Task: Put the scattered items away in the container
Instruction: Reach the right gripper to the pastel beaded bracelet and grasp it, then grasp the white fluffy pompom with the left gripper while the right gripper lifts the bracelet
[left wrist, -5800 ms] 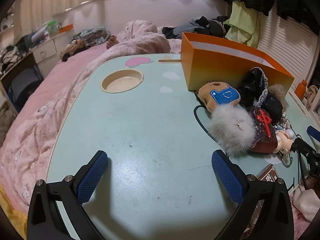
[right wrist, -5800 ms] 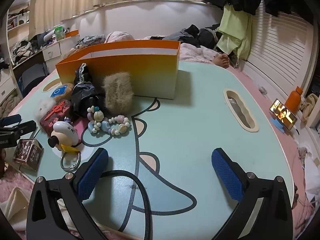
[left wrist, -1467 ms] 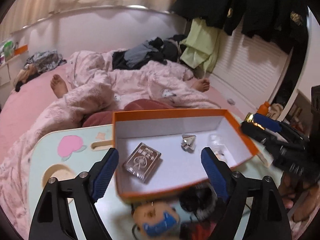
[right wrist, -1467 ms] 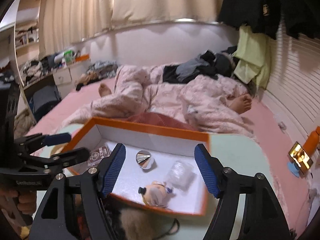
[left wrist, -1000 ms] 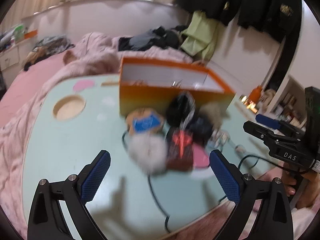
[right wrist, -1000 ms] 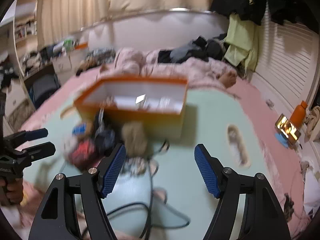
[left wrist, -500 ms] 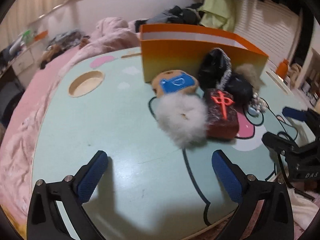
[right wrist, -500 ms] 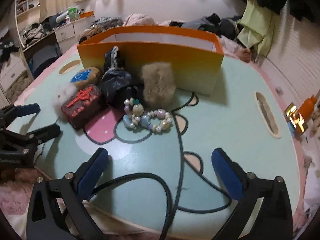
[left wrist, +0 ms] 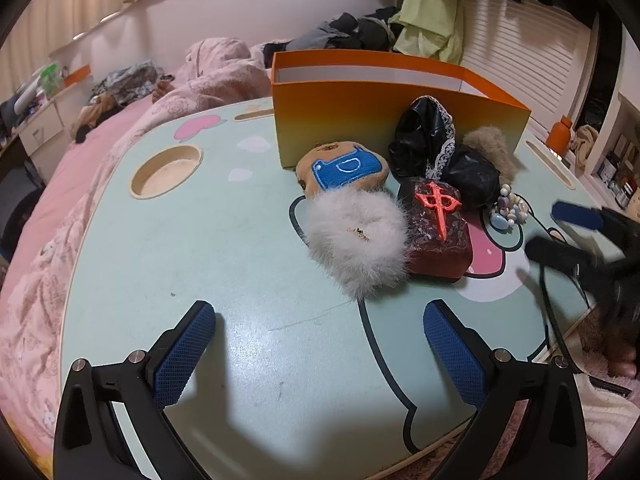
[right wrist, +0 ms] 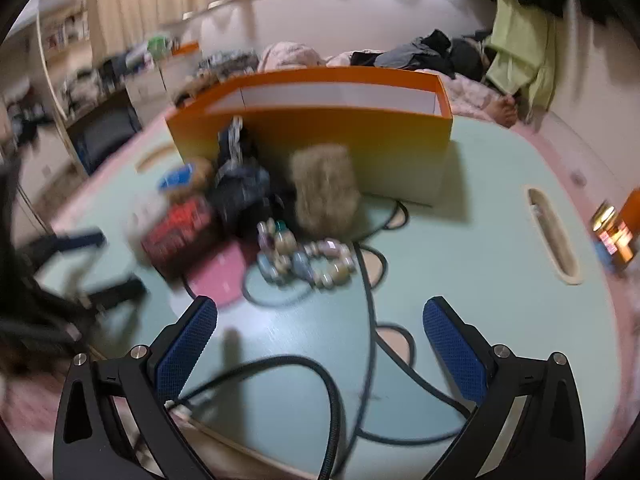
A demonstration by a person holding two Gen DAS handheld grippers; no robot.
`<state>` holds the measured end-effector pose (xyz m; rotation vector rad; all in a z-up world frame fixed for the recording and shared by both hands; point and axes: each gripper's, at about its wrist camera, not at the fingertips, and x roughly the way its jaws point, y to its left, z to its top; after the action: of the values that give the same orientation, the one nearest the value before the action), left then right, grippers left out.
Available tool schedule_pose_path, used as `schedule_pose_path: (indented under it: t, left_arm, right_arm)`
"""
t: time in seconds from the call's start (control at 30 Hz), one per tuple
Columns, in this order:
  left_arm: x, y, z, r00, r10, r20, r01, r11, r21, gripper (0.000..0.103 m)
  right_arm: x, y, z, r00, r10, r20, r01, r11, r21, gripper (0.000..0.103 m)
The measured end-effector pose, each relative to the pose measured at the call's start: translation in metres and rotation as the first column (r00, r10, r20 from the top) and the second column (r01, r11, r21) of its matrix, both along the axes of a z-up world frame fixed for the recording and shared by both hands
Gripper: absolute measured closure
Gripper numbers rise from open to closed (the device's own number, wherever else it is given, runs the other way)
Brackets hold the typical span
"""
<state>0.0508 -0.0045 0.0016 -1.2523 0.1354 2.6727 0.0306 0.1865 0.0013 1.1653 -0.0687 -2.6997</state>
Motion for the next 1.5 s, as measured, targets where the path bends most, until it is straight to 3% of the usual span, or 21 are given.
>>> schedule_pose_path:
  t: [0.07, 0.33, 0.37, 0.4, 0.43, 0.5, 0.53, 0.67, 0.8, 0.9, 1.0, 1.1, 1.2, 1.3, 1.37, 1.5]
  left_arm:
    - [0.001, 0.002, 0.002, 1.0, 0.0, 0.0, 0.0, 1.0, 0.0, 0.0]
    - [0.001, 0.003, 0.002, 1.0, -0.003, -0.003, 0.003, 1.0, 0.0, 0.0]
    - [0.003, 0.003, 0.002, 1.0, -0.004, -0.004, 0.004, 1.0, 0.001, 0.0]
    - [0.004, 0.004, 0.002, 1.0, -0.004, -0.005, 0.004, 1.0, 0.001, 0.0]
    - [0.004, 0.004, 0.003, 1.0, -0.005, -0.006, 0.005, 1.0, 0.002, 0.0]
    - [0.005, 0.004, 0.003, 1.0, -0.005, -0.007, 0.005, 1.0, 0.003, 0.0]
    - [0.004, 0.004, 0.003, 1.0, -0.005, -0.007, 0.005, 1.0, 0.004, 0.0]
    - [0.005, 0.002, 0.005, 1.0, 0.005, -0.011, -0.005, 1.0, 0.021, 0.0]
    - [0.002, -0.011, 0.011, 1.0, 0.023, -0.019, -0.021, 0.994, 0.107, 0.0]
    - [-0.009, -0.02, 0.021, 0.996, 0.073, -0.044, -0.066, 0.988, 0.138, 0.0]
    - [-0.023, -0.019, 0.029, 0.997, 0.058, -0.046, -0.048, 0.978, 0.204, 0.002]
    - [-0.038, -0.01, 0.024, 0.998, 0.058, -0.017, -0.054, 0.982, 0.182, 0.02]
    - [-0.049, -0.001, 0.014, 0.999, 0.044, 0.024, -0.048, 0.977, 0.207, 0.033]
    - [-0.046, 0.01, 0.011, 0.999, 0.039, -0.021, -0.036, 0.993, 0.108, 0.044]
    - [-0.041, 0.016, 0.009, 0.998, 0.037, -0.057, -0.035, 0.999, 0.034, 0.063]
    - [-0.035, 0.013, 0.009, 0.997, 0.023, -0.077, -0.019, 0.999, 0.05, 0.066]
  right_arm:
    - [-0.008, 0.001, 0.004, 1.0, -0.02, -0.005, 0.02, 1.0, -0.013, 0.001]
    - [-0.035, -0.023, 0.001, 1.0, 0.014, 0.008, -0.014, 0.997, 0.069, 0.026]
    - [-0.034, -0.024, 0.001, 1.0, 0.019, -0.002, -0.018, 0.996, 0.09, 0.033]
    - [-0.033, -0.028, 0.0, 1.0, 0.03, -0.009, -0.028, 0.993, 0.116, 0.051]
    - [-0.03, -0.033, 0.001, 0.999, 0.046, -0.018, -0.043, 0.989, 0.139, 0.058]
    - [-0.024, -0.035, 0.001, 0.997, 0.07, -0.026, -0.066, 0.989, 0.135, 0.081]
    - [-0.021, -0.035, 0.001, 0.997, 0.076, -0.03, -0.071, 0.989, 0.132, 0.084]
    - [-0.009, -0.026, 0.003, 0.996, 0.06, -0.07, -0.053, 0.995, 0.087, 0.086]
    - [0.0, -0.017, 0.011, 0.99, 0.038, -0.135, -0.035, 0.999, 0.03, 0.086]
    - [-0.001, -0.02, 0.011, 0.991, 0.037, -0.127, -0.034, 0.999, 0.025, 0.086]
    - [-0.004, -0.021, 0.01, 0.992, 0.038, -0.119, -0.036, 0.999, 0.02, 0.086]
    - [-0.004, -0.02, 0.009, 0.992, 0.033, -0.119, -0.031, 0.999, 0.015, 0.086]
    - [-0.004, -0.018, 0.009, 0.993, 0.027, -0.117, -0.026, 1.0, 0.007, 0.086]
    - [-0.004, -0.016, 0.008, 0.993, 0.024, -0.115, -0.024, 1.0, 0.001, 0.086]
    - [-0.004, -0.015, 0.008, 0.994, 0.022, -0.111, -0.023, 1.0, -0.001, 0.086]
    - [-0.006, -0.015, 0.007, 0.994, 0.017, -0.104, -0.018, 1.0, -0.002, 0.086]
